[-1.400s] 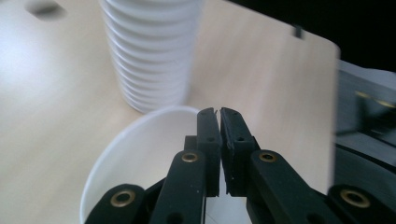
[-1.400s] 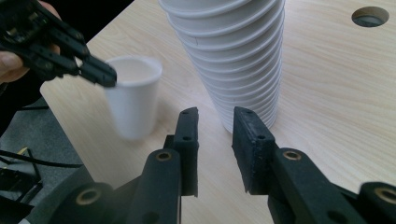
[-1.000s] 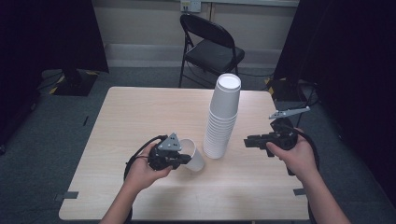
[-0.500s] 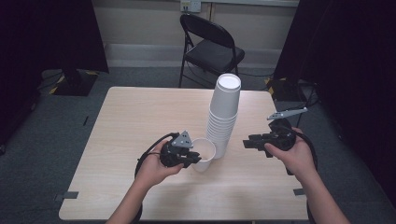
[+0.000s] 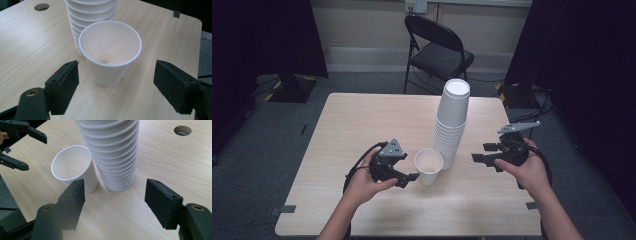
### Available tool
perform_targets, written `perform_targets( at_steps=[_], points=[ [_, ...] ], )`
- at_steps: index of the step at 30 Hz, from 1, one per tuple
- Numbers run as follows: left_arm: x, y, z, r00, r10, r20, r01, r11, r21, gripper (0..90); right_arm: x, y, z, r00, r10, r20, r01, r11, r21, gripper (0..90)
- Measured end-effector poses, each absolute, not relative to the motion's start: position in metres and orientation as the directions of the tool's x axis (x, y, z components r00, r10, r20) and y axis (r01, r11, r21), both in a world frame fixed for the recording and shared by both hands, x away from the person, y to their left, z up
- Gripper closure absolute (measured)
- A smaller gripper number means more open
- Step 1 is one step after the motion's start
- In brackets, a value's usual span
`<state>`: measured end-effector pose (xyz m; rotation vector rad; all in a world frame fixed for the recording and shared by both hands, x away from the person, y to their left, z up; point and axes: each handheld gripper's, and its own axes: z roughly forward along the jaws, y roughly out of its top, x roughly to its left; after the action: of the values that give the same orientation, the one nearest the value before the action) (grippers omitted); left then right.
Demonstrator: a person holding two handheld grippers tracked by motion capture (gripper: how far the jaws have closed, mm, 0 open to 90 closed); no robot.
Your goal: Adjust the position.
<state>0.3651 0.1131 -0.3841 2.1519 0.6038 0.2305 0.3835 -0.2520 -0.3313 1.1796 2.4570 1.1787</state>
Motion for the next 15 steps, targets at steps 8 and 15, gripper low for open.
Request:
perform_targets(
  at_steps=[8,15],
  points=[
    [0.363,0.126,-0.391,0.856,0.514,-0.05,0.35,-0.507,0.788,20.1,0.38,-0.251,-0.341,-0.682,0.718,0.137,0.561,0.394,0.728,29.6],
    [0.362,0.132,-0.399,0.851,0.522,-0.06,0.367,-0.509,0.779,19.7,0.377,-0.254,-0.353,-0.679,0.721,0.139,0.567,0.395,0.723,28.6]
  ],
)
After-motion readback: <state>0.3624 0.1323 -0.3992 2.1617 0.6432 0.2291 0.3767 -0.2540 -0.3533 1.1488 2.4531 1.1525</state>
